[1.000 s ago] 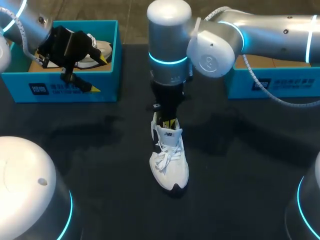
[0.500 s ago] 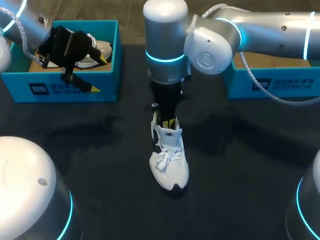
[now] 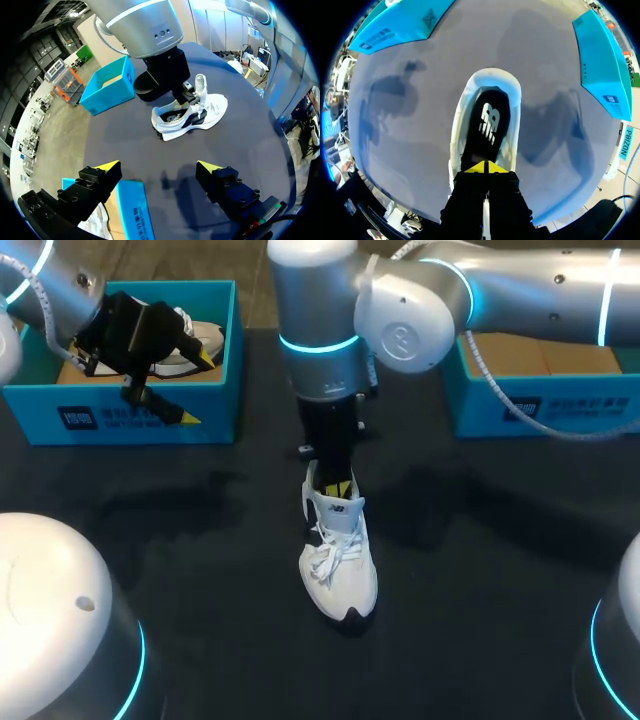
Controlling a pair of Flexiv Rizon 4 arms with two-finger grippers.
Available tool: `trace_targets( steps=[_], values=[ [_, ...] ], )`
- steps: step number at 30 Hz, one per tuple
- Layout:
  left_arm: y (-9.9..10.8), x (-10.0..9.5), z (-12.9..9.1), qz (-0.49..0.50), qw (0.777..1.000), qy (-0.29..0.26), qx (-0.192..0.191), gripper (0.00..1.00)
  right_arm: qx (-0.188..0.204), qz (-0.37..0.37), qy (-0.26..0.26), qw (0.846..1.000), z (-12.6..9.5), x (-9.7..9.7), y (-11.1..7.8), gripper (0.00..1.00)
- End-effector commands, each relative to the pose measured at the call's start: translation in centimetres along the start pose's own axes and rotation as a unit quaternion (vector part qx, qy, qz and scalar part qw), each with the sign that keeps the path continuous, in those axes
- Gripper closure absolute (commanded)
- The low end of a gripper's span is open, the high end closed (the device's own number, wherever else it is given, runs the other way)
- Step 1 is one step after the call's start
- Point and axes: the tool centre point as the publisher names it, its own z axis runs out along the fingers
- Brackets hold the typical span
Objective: Take the shoe out of the shoebox, open the shoe tongue, remove and reinsert the insole, then place the shoe into the shoebox
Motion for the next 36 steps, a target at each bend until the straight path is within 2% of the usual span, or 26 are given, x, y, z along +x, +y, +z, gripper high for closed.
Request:
trace_targets(
  steps=[1,2,4,5,6,13,24,28,36],
  values=[
    [-0.1,0.1,-0.1,0.0,1.0,0.001,-0.002,0.0,0.002,0.002,0.004,1.0,0.5,0.6,0.1,0.89],
    [-0.1,0.1,-0.1,0.0,1.0,0.001,-0.002,0.0,0.005,0.003,0.006,1.0,0.7,0.7,0.0,0.66],
    [-0.1,0.1,-0.1,0.0,1.0,0.001,-0.002,0.0,0.003,0.008,0.016,1.0,0.8,0.9,-0.2,0.42],
    [-0.1,0.1,-0.1,0.0,1.0,0.001,-0.002,0.0,0.004,0.01,0.018,1.0,0.9,0.9,-0.3,0.12],
    [-0.1,0.1,-0.1,0.0,1.0,0.001,-0.002,0.0,0.004,0.011,0.018,1.0,1.0,0.9,-0.3,0.0],
    [-0.1,0.1,-0.1,0.0,1.0,0.001,-0.002,0.0,0.01,0.025,0.014,1.0,1.6,0.5,-0.5,0.0],
    [-0.1,0.1,-0.1,0.0,1.0,0.001,-0.002,0.0,0.018,0.02,0.0,1.0,-0.1,0.9,-1.2,0.0],
    [-0.1,0.1,-0.1,0.0,1.0,0.001,-0.002,0.0,0.033,0.025,0.006,0.999,0.9,0.6,-1.6,0.0],
    [-0.1,0.1,-0.1,0.0,1.0,0.001,-0.002,0.0,0.043,0.035,0.002,0.998,0.6,0.8,-2.7,0.0]
  ],
)
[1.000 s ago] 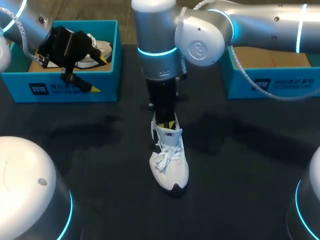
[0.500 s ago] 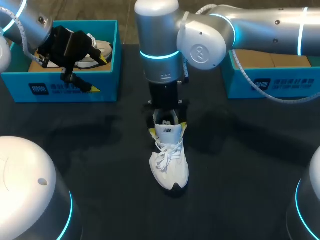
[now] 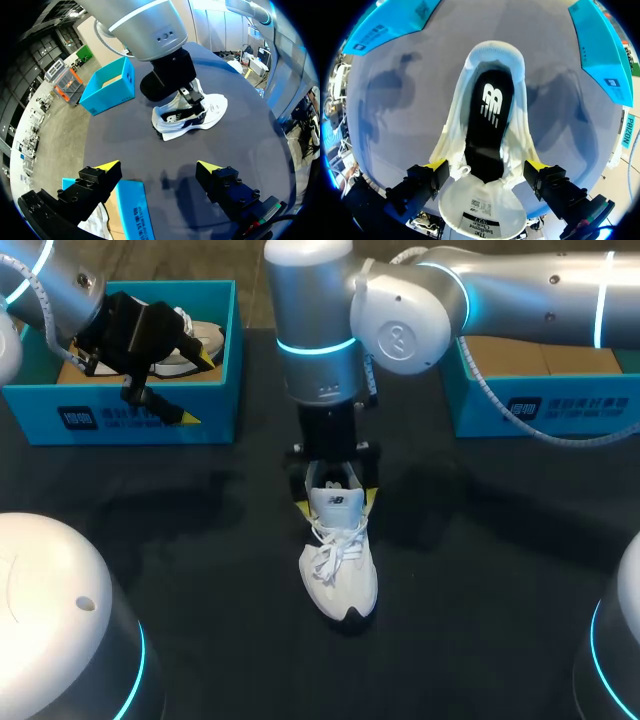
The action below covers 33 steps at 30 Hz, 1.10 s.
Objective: Take the shoe out of the shoebox, open the shoe tongue, remove and reinsert the insole, then place the shoe into the shoebox
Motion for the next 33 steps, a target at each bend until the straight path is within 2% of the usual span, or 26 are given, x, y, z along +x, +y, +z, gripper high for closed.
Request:
trace_targets(
  steps=[1,10,22,33],
  values=[
    [-0.1,0.1,-0.1,0.0,1.0,0.001,-0.002,0.0,0.002,0.004,-0.001,1.0,0.2,0.2,-0.4,0.0],
    [-0.1,0.1,-0.1,0.0,1.0,0.001,-0.002,0.0,0.008,0.013,-0.007,1.0,-0.5,0.2,-2.1,0.0],
    [-0.1,0.1,-0.1,0.0,1.0,0.001,-0.002,0.0,-0.018,0.045,-0.02,0.999,-3.3,1.6,-5.4,0.0],
    [-0.1,0.1,-0.1,0.0,1.0,0.001,-0.002,0.0,-0.03,0.085,-0.022,0.996,-3.7,2.2,-7.7,0.0]
  ],
)
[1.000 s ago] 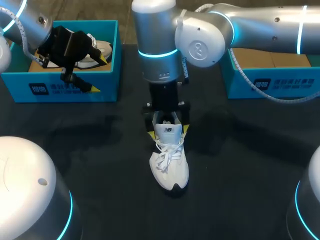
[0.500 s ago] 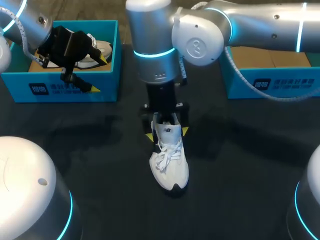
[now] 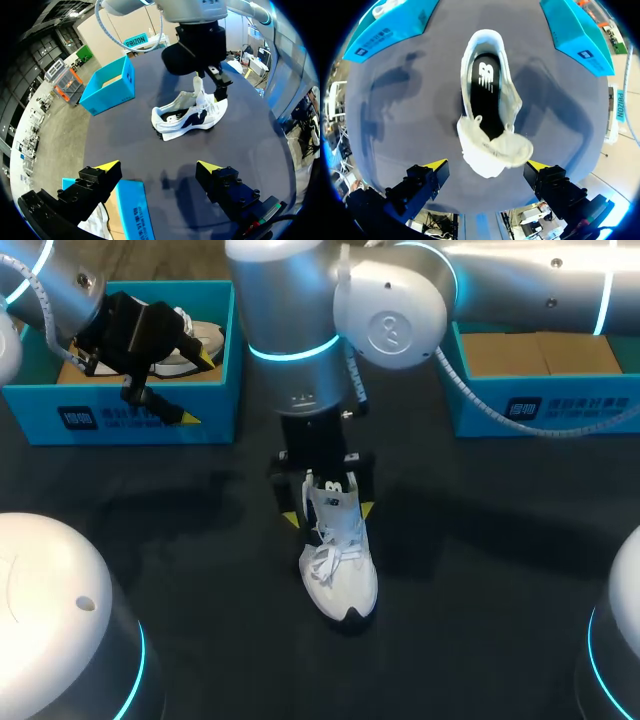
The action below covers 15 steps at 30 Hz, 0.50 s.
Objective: Take the shoe out of the shoebox, open the shoe tongue, remove and reinsert the insole, then place the shoe into the shoebox
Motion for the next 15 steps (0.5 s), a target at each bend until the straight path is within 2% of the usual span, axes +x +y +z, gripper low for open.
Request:
trace_targets(
  steps=[1,5,6,7,8,9,15],
  values=[
    [-0.05,0.06,-0.1,0.0,1.0,0.001,-0.002,0.0,-0.008,0.008,0.005,1.0,-0.02,0.01,-1.36,0.0],
    [-0.05,0.06,-0.1,0.0,1.0,0.001,-0.002,0.0,-0.005,0.013,0.007,1.0,0.4,0.24,-2.21,0.0],
    [-0.05,0.06,-0.1,0.0,1.0,0.001,-0.002,0.0,-0.005,0.014,0.008,1.0,0.48,0.23,-2.26,0.03],
    [-0.05,0.06,-0.1,0.0,1.0,0.001,-0.002,0.0,-0.004,0.019,0.009,1.0,0.6,0.21,-2.31,0.17],
    [-0.05,0.06,-0.1,0.0,1.0,0.001,-0.002,0.0,-0.005,0.021,0.009,1.0,0.64,0.19,-2.33,0.45],
    [-0.05,0.06,-0.1,0.0,1.0,0.001,-0.002,0.0,-0.005,0.022,0.009,1.0,0.65,0.18,-2.32,0.52],
    [-0.05,0.06,-0.1,0.0,1.0,0.001,-0.002,0.0,-0.011,0.023,0.007,1.0,0.75,-0.32,-1.63,0.54]
  ],
)
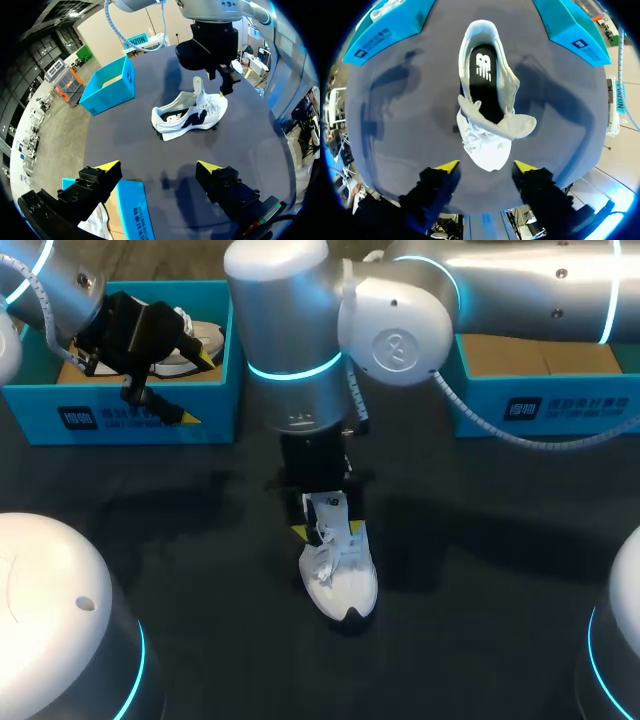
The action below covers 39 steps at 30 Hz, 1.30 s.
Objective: Take the shoe out of the shoebox, open the shoe tongue, remove and reinsert the insole, then place the shoe into the shoebox
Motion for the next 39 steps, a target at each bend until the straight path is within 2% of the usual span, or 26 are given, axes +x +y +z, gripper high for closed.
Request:
trace_targets(
  steps=[1,6,19,30,39],
  values=[
    [-0.1,0.1,-0.1,0.0,1.0,0.001,-0.002,0.0,-0.003,-0.001,0.004,1.0,0.1,-0.6,0.3,0.55],
    [-0.1,0.1,-0.1,0.0,1.0,0.001,-0.002,0.0,-0.007,-0.011,0.003,1.0,0.3,-0.7,1.2,0.55],
    [-0.1,0.1,-0.1,0.0,1.0,0.001,-0.002,0.0,-0.009,-0.035,0.004,0.999,2.2,-0.7,5.3,0.55],
    [-0.1,0.1,-0.1,0.0,1.0,0.001,-0.002,0.0,-0.006,-0.039,-0.001,0.999,2.9,-1.7,6.2,0.57],
    [-0.1,0.1,-0.1,0.0,1.0,0.001,-0.002,0.0,-0.009,-0.054,-0.003,0.999,3.0,-1.2,8.1,0.56]
  ],
)
